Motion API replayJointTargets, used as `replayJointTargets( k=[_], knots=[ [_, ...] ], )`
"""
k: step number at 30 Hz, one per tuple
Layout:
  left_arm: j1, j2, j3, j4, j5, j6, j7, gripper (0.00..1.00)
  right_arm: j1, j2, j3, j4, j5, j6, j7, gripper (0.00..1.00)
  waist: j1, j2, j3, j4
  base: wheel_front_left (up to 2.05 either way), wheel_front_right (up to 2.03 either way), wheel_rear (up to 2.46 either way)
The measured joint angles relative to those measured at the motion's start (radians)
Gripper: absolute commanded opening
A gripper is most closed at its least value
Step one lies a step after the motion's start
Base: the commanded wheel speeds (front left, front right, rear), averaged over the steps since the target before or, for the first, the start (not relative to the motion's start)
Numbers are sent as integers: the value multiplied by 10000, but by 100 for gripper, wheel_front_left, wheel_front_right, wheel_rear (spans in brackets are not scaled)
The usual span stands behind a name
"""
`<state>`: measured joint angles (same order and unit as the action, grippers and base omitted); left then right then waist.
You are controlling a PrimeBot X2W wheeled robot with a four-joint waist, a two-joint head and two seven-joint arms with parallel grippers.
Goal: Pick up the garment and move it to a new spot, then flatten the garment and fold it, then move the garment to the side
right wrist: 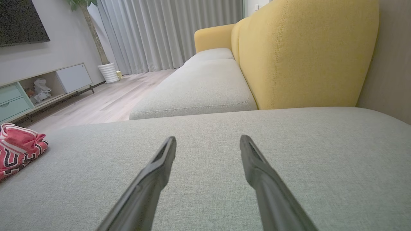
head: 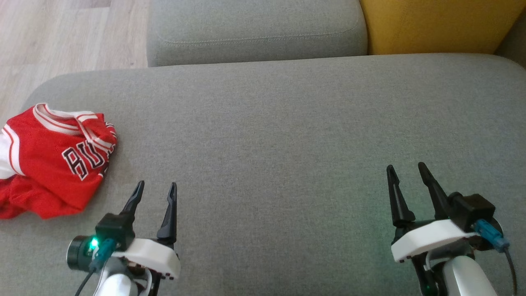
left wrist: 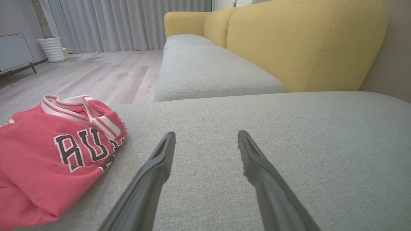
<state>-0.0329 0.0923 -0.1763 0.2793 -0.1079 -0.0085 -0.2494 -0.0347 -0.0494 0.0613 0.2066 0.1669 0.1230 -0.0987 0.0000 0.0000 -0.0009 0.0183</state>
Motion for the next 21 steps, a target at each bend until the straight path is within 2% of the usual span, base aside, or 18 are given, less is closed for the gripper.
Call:
replayJointTargets(
  k=[15, 21],
  knots=[
    [-38, -63, 169, 127, 0, -4, 0, 100, 0, 6, -23, 56, 4, 0, -75, 100, 0, 0, -3, 41, 0, 0, 0],
    [-220, -77, 215, 165, 19, 0, 0, 100, 16, 8, -65, 17, -13, 0, -71, 100, 0, 0, 17, 329, 0, 0, 0]
  ],
)
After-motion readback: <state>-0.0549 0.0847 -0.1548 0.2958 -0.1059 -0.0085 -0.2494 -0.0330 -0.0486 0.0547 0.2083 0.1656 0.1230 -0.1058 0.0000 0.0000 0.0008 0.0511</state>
